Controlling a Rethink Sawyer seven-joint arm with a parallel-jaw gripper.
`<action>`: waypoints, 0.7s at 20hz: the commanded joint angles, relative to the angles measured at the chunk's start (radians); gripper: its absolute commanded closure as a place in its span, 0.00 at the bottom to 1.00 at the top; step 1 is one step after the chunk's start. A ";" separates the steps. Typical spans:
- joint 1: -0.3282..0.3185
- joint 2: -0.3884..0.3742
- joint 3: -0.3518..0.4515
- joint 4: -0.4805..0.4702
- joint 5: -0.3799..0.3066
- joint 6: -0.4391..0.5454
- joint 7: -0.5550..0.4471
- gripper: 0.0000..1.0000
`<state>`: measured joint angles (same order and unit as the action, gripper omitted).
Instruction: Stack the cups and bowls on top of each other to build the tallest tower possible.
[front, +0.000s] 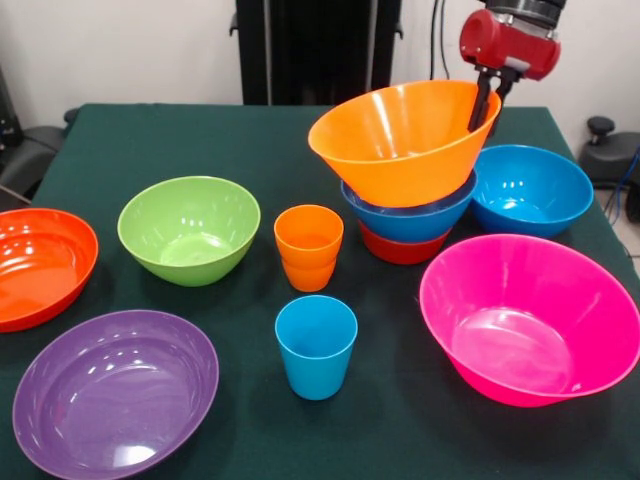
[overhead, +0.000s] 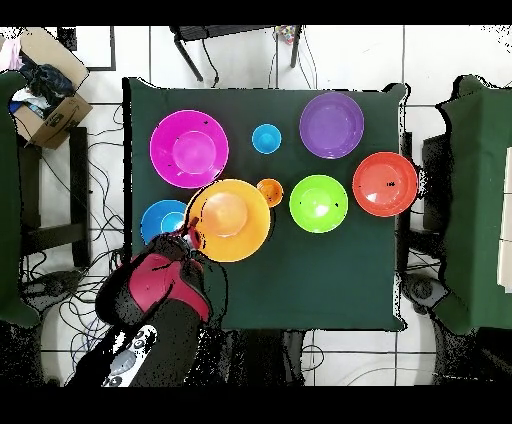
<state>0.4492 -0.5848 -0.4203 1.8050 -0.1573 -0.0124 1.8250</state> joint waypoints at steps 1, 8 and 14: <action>0.005 0.043 0.072 -0.025 0.017 -0.032 0.147 1.00; 0.001 0.061 0.094 -0.019 0.019 -0.029 0.151 1.00; 0.005 0.058 0.094 -0.022 0.028 0.001 0.150 1.00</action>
<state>0.4523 -0.5370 -0.4200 1.8047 -0.1571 -0.0126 1.8250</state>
